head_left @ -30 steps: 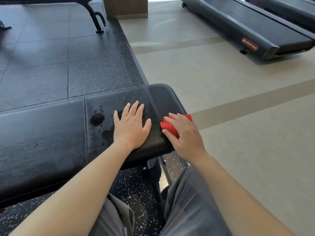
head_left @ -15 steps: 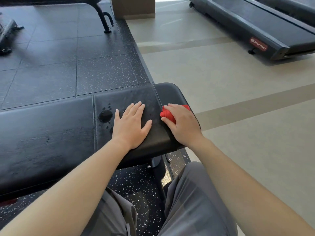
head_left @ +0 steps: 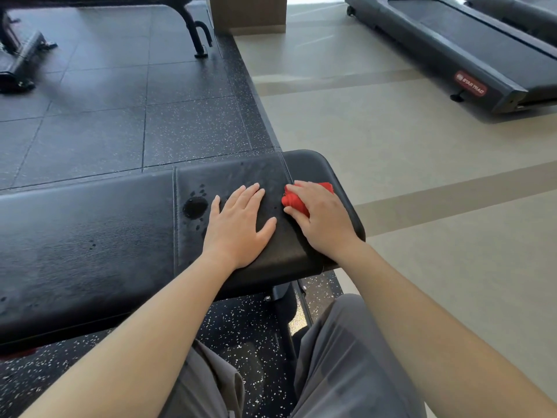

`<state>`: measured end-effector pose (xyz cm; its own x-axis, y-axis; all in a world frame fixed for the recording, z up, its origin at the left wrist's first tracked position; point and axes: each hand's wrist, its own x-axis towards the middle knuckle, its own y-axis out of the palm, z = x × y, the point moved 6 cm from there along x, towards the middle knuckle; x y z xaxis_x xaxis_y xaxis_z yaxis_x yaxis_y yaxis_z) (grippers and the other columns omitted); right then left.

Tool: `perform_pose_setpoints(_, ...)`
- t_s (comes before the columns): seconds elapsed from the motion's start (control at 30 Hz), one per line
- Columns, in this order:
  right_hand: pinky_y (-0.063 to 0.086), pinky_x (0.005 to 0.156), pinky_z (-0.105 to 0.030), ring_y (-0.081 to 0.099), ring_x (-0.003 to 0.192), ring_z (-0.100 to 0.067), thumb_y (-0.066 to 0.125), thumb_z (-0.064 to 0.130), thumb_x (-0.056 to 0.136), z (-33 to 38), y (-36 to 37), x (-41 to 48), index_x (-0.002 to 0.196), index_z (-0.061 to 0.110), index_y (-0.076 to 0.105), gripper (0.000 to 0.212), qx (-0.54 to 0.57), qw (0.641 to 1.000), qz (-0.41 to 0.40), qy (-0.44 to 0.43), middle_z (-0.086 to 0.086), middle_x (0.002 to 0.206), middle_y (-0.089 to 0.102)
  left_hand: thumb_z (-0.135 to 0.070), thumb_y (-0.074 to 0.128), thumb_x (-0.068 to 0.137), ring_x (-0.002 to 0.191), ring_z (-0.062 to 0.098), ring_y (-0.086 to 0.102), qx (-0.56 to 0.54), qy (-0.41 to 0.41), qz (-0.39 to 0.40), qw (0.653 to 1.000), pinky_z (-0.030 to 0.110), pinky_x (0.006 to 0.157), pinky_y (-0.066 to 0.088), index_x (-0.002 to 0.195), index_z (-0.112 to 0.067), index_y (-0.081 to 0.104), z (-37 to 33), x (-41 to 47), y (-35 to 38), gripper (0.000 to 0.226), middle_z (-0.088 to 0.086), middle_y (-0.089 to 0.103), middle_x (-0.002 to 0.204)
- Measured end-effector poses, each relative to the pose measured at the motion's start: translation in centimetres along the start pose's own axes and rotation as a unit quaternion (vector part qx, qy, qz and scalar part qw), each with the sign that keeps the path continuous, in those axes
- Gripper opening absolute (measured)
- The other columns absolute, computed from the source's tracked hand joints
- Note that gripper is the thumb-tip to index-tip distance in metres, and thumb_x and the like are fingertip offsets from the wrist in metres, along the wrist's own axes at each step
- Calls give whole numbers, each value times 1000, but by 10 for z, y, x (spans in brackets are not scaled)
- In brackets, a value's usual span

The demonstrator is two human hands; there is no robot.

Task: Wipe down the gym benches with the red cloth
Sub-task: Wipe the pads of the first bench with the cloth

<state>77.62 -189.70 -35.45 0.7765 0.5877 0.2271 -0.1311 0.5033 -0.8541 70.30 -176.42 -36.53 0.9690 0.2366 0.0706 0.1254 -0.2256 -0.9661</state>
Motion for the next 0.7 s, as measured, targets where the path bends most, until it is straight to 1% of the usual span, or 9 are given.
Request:
perform_pose_setpoints(0.1,33,107,-46,42,130,-19,55,35,91,0,4,27,131,19,52,43,8,1000,5,20,-2,137,51,-51,37,92,145,9,9,-9,0,-1,1000,45,117,2,147,-26,23,0,2,-1,62,-11,17,156)
perform_pose_setpoints(0.17,32,108,-47,40,132,-19,54,36,91,3,5,29,132,21,50,44,10,999,11,32,-1,139,49,-51,42,91,144,9,11,-32,-3,4,999,45,117,3,146,-26,26,2,3,-2,63,-11,20,155)
perform_pose_setpoints(0.23,26,111,-48,32,137,-21,51,38,93,4,5,17,137,24,44,46,-11,999,19,32,-1,146,41,-50,46,90,143,10,14,-45,-4,9,999,45,117,4,146,-24,28,4,7,-6,64,-9,23,154)
perform_pose_setpoints(0.33,16,116,-46,14,144,-25,44,41,95,4,3,-7,143,32,31,51,-64,997,21,33,0,155,24,-47,42,92,144,13,15,-6,-4,3,1000,48,116,5,146,-21,28,10,16,-11,61,-7,25,154)
perform_pose_setpoints(0.37,15,117,-44,12,144,-26,43,42,95,3,3,-8,144,33,28,52,-71,997,22,37,0,155,21,-46,40,93,144,14,14,-1,-12,0,1000,48,116,6,146,-21,27,12,18,-12,60,-6,24,154)
perform_pose_setpoints(0.47,18,115,-45,17,142,-27,45,40,95,1,8,7,143,30,33,50,-56,997,30,45,-2,152,28,-46,38,94,144,13,14,-12,-29,-12,999,45,116,6,146,-20,28,18,20,-9,59,-6,24,154)
perform_pose_setpoints(0.57,20,114,-48,22,140,-27,49,37,94,-3,17,35,141,25,37,49,-52,998,23,40,-2,149,34,-45,40,93,143,12,16,-20,-25,-27,999,45,116,6,145,-21,30,18,20,-8,58,-7,26,153)
perform_pose_setpoints(0.7,24,112,-41,33,133,-26,50,37,93,-8,27,83,137,20,42,49,-56,998,18,23,-3,142,43,-46,40,93,143,10,16,-19,-22,-28,999,46,117,6,145,-21,30,18,21,-8,58,-8,26,153)
